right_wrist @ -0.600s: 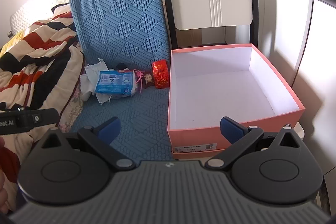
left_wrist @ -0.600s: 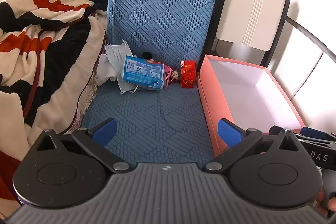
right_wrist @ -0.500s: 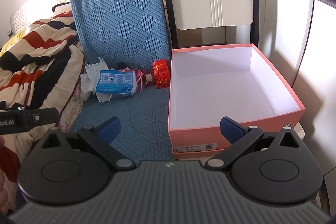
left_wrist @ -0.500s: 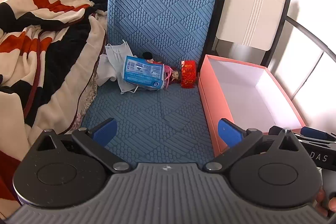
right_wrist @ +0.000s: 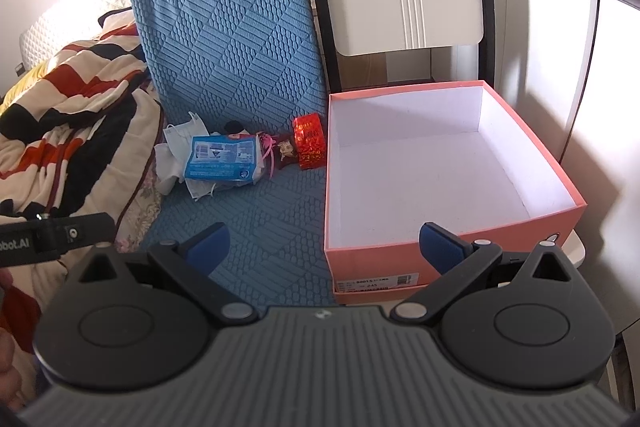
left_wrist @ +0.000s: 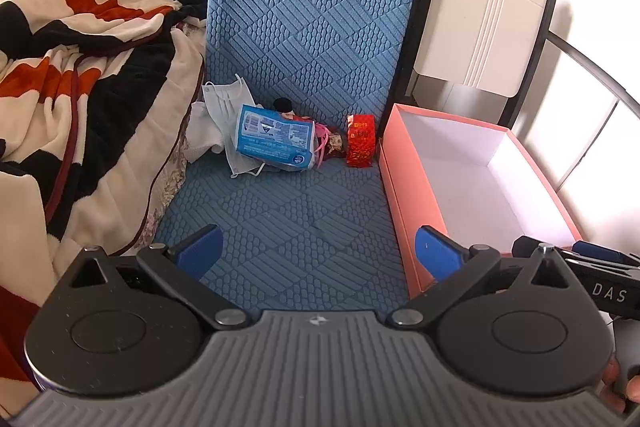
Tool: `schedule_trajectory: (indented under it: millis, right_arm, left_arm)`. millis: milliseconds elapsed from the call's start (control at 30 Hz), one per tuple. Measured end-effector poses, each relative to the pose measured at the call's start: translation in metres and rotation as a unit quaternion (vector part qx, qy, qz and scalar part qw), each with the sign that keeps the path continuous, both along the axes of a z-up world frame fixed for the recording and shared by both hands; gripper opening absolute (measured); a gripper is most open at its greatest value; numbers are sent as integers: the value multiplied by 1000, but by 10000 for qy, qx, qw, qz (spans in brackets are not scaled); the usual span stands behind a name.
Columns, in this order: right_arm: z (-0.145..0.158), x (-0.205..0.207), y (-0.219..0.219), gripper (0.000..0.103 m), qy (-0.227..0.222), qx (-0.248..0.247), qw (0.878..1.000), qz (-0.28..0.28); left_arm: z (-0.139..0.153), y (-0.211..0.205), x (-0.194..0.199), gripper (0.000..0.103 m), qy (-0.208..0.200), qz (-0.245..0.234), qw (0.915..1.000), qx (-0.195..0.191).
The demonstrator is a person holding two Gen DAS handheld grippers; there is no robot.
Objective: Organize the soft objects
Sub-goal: 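Move both tools toward the items on the blue cushion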
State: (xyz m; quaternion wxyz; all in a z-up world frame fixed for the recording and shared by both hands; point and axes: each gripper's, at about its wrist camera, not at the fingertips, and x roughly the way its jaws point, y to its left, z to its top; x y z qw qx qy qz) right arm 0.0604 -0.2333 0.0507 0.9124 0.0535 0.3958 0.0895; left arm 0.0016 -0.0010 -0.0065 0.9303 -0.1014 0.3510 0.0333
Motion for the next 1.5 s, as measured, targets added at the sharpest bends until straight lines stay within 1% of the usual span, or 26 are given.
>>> schedule_trajectory:
  millis: [167, 300, 533, 767, 900, 1200, 1367, 1500]
  right_arm:
    - [0, 1, -1, 103, 5, 3, 10000, 28]
    - [1, -1, 0, 103, -78, 26, 9999, 77]
    - [5, -1, 1, 103, -108, 124, 9996, 219]
    - [3, 3, -1, 103, -142, 122, 9997, 163]
    - [-3, 6, 2, 103, -112, 83, 9997, 182]
    - [-7, 7, 11, 103, 9, 36, 9993, 367]
    - [-7, 8, 17, 103, -35, -43, 9991, 414]
    - [-12, 9, 21, 103, 30, -72, 9990, 446]
  left_arm:
    - [2, -1, -1, 103, 17, 25, 10000, 11]
    - [8, -1, -1, 103, 24, 68, 10000, -55]
    - [11, -9, 1, 103, 65, 51, 9999, 66]
    - [5, -15, 10, 103, 55, -32, 9999, 98]
    - [0, -12, 13, 103, 42, -22, 10000, 40]
    - [-5, -2, 15, 103, 18, 138, 9999, -33]
    - [-10, 5, 14, 103, 30, 224, 9997, -62]
    - [-18, 8, 15, 103, 124, 239, 9996, -80]
